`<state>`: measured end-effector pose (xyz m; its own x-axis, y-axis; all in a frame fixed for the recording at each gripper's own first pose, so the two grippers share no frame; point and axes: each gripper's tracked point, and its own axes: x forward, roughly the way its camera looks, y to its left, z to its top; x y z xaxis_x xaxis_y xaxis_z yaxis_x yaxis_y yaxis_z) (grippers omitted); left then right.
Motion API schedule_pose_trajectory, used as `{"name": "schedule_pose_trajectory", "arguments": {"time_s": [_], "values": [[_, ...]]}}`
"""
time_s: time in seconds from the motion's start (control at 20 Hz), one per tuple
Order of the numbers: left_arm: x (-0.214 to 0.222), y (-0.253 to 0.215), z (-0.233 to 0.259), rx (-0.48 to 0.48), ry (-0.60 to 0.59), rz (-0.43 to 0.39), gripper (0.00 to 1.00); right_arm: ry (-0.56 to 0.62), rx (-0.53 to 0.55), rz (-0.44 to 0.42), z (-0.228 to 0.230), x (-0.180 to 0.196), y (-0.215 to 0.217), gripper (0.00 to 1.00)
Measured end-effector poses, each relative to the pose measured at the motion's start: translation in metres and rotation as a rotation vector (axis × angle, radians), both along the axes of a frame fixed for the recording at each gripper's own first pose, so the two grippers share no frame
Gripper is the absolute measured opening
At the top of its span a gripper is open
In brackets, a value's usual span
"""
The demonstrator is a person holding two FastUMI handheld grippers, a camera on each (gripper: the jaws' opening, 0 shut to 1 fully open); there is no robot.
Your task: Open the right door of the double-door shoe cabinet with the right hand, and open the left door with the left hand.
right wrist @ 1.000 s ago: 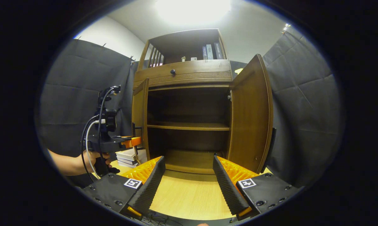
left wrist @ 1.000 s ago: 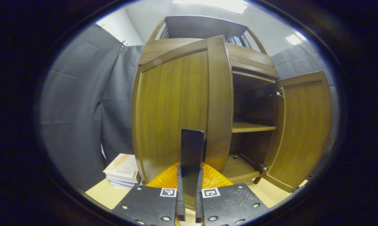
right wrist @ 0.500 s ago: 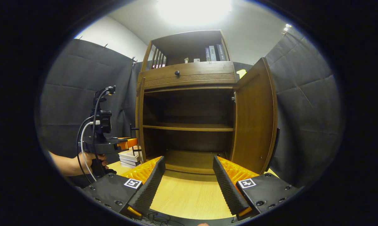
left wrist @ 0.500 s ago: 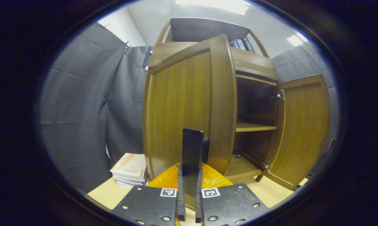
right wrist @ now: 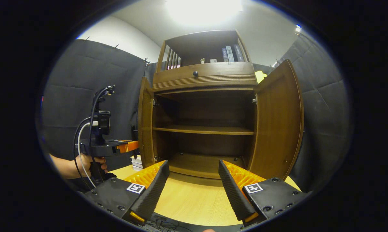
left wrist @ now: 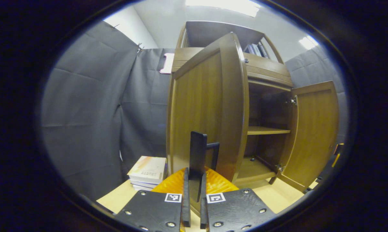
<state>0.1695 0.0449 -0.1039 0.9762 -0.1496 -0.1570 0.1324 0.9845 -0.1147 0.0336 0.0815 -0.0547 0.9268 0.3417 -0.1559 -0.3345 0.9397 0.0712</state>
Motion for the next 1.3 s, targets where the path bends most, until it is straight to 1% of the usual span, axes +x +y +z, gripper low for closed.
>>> {"name": "schedule_pose_trajectory", "arguments": {"time_s": [0.15, 0.25, 0.3, 0.55, 0.8, 0.85, 0.9, 0.95, 1.05, 1.1, 1.3], "values": [[0.0, 0.018, -0.002, 0.039, -0.002, 0.031, 0.12, 0.007, 0.005, 0.007, -0.003, 0.0, 0.001, 0.94], [-0.001, 0.027, -0.003, 0.037, 0.002, 0.047, 0.14, 0.01, 0.006, 0.012, -0.004, -0.001, 0.002, 0.94], [0.0, 0.033, -0.004, 0.039, 0.003, 0.055, 0.12, 0.013, 0.004, 0.015, -0.005, -0.001, 0.003, 0.94], [-0.003, 0.06, -0.005, 0.067, -0.013, 0.078, 0.13, 0.024, 0.007, 0.035, -0.009, 0.001, 0.006, 0.94], [-0.011, 0.09, -0.009, 0.062, -0.008, 0.121, 0.14, 0.028, 0.016, 0.049, -0.011, 0.003, 0.012, 0.94], [-0.012, 0.097, -0.011, 0.061, -0.005, 0.131, 0.12, 0.026, 0.014, 0.052, -0.011, 0.004, 0.014, 0.96], [-0.014, 0.104, -0.012, 0.059, -0.006, 0.133, 0.13, 0.026, 0.012, 0.054, -0.01, 0.006, 0.02, 0.94], [-0.015, 0.108, -0.012, 0.059, -0.006, 0.133, 0.14, 0.026, 0.013, 0.057, -0.008, 0.006, 0.023, 0.96], [-0.018, 0.116, -0.01, 0.07, -0.009, 0.138, 0.14, 0.023, 0.016, 0.058, -0.006, 0.005, 0.024, 0.96], [-0.021, 0.12, -0.009, 0.073, -0.014, 0.147, 0.14, 0.019, 0.02, 0.057, -0.006, 0.005, 0.025, 0.94], [-0.035, 0.147, -0.004, 0.071, -0.024, 0.191, 0.14, 0.002, 0.023, 0.057, 0.002, 0.003, 0.028, 0.94]]}}
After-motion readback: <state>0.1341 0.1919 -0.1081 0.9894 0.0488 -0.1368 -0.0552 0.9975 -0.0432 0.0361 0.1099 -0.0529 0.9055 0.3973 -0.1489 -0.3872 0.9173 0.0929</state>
